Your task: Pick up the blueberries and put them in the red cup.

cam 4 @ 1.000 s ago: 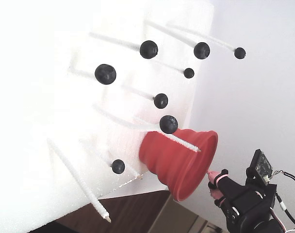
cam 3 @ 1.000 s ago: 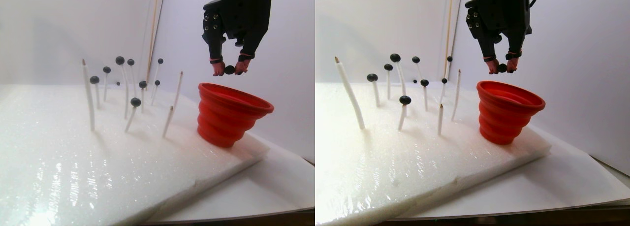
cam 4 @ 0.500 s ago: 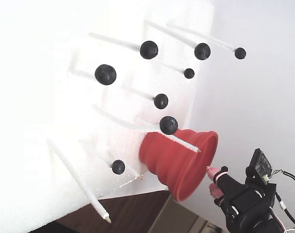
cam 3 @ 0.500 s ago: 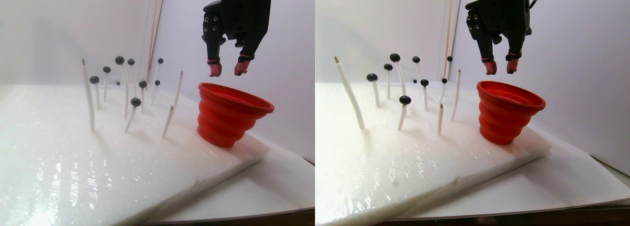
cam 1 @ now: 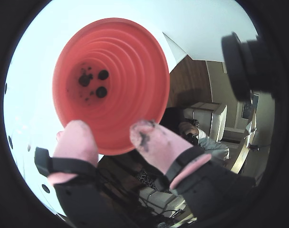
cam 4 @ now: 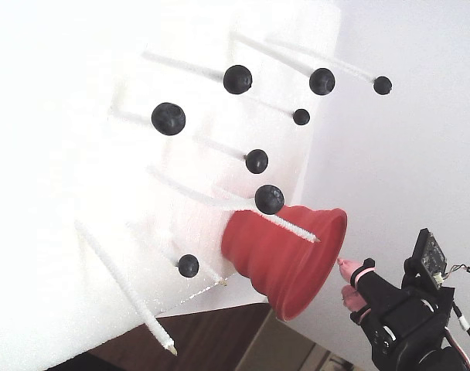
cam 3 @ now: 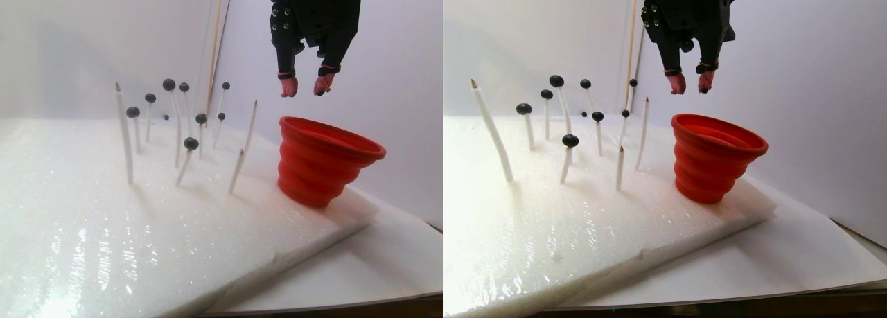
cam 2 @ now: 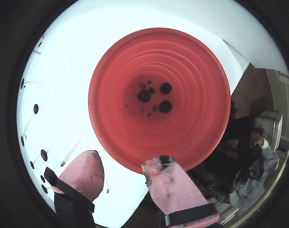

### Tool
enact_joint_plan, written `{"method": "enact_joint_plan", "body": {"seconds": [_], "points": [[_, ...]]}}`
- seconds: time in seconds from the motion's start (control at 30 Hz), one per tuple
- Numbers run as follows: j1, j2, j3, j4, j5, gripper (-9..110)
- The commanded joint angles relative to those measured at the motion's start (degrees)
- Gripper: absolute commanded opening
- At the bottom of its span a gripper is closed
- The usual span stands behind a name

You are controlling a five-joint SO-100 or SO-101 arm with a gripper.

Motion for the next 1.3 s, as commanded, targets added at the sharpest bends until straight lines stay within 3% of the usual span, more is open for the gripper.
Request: {"method": "enact_joint_plan", "body": {"seconds": [0.0, 1.27], "points": [[-0.1, 6.9, -0.4, 1.1, 0.6, 16], [-12.9, 20.7, 2.8, 10.7, 5.2, 16]]}}
